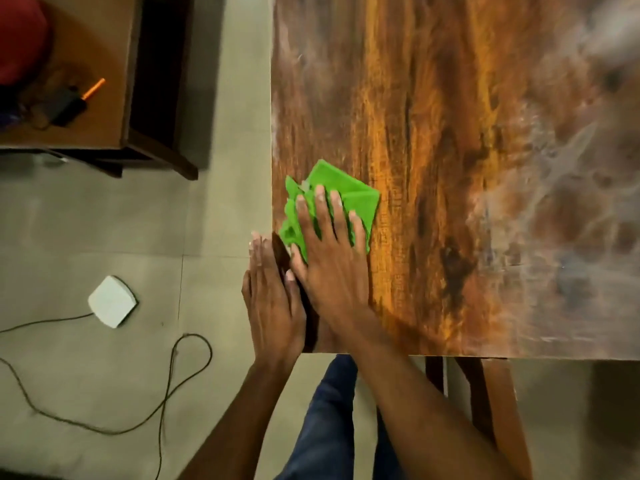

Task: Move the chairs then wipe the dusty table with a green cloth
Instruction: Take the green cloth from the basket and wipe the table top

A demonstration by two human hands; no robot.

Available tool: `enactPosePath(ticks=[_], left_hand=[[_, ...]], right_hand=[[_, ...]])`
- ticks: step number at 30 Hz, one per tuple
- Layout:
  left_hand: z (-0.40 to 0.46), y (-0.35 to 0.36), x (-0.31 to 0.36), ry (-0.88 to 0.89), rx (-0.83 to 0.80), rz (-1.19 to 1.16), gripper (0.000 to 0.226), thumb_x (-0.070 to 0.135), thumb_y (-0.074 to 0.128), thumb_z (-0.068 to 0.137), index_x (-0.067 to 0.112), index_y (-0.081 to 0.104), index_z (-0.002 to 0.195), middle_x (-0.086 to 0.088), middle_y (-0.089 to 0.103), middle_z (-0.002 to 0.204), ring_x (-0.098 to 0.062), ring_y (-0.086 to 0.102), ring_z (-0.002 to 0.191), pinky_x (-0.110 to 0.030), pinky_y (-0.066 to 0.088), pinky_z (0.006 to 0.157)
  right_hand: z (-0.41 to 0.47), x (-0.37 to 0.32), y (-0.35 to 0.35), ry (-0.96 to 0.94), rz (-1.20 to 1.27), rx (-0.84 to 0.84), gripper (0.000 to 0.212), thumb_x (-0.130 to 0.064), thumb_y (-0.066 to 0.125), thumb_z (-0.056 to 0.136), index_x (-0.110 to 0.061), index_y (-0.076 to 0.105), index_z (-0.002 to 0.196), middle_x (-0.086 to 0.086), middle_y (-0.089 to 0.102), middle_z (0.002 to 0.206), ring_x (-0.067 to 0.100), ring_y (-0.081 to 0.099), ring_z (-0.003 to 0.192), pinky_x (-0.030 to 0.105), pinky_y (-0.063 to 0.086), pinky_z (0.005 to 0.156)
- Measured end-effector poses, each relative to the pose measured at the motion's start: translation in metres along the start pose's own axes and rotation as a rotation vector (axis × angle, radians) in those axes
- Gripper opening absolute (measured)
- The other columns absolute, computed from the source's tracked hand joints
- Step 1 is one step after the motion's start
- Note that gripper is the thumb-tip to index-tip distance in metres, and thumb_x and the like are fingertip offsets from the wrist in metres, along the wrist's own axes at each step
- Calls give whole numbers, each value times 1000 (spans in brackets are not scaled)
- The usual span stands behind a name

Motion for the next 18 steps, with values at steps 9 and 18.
enactPosePath(ticks=[9, 18], left_hand=[[24, 9, 24, 84, 53, -5, 59, 25, 31, 114, 13, 18, 170, -2, 14, 179, -11, 8, 165, -46, 17, 132], [20, 42, 83, 292, -83, 156, 60, 26, 28, 114, 13, 12, 171, -4, 6, 179, -14, 4, 166, -41, 13, 134]], right_hand=[[23, 29, -16, -7, -56, 69, 69, -46, 25, 110, -18, 8, 170, 2, 8, 178, 20, 6, 165, 46, 14, 131], [-152, 104, -23, 324, -22, 15, 81, -46, 51, 95, -21, 24, 168, 1, 9, 178, 20, 8, 165, 54, 23, 129]])
Point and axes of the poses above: each hand's wrist, its own z-axis towards the middle knuckle, its own y-axis out of the palm, x = y × z, the point moved 6 cm from there along z, towards the middle knuckle
